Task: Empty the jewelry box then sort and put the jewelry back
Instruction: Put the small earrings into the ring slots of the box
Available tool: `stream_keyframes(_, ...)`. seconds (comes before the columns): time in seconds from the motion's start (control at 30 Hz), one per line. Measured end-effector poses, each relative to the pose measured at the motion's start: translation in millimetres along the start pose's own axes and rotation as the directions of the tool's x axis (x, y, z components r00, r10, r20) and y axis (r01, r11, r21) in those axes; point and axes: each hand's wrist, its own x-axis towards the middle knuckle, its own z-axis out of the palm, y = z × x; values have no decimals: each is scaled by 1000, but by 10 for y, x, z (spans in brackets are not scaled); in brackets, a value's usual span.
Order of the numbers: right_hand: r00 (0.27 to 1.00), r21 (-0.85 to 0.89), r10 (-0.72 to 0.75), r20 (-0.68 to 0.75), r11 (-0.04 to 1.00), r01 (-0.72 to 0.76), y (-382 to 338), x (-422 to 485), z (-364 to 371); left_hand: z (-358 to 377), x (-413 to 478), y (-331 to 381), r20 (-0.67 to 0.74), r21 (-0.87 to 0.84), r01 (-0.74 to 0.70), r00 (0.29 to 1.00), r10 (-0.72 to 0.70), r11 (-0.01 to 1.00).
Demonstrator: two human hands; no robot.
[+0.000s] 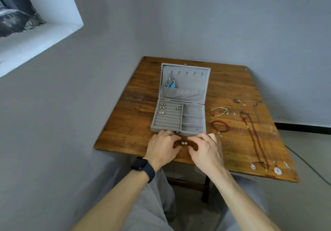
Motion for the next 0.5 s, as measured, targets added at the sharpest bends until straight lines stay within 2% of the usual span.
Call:
stream_keyframes(0.3, 999, 14, -19, -35, 1000, 19, -37, -2, 54, -8, 89, 41, -41, 8, -49, 998, 49, 999)
stream_keyframes(0.4, 999, 45, -28, -38, 999, 30, -26, -2, 39, -73, 80, -16, -33, -44, -53, 998, 52, 998)
stream_keyframes(0.5, 998, 159, -23, -61, 987, 33, -32, 24, -49, -230, 70, -118, -9, -151, -16, 1000, 15, 988)
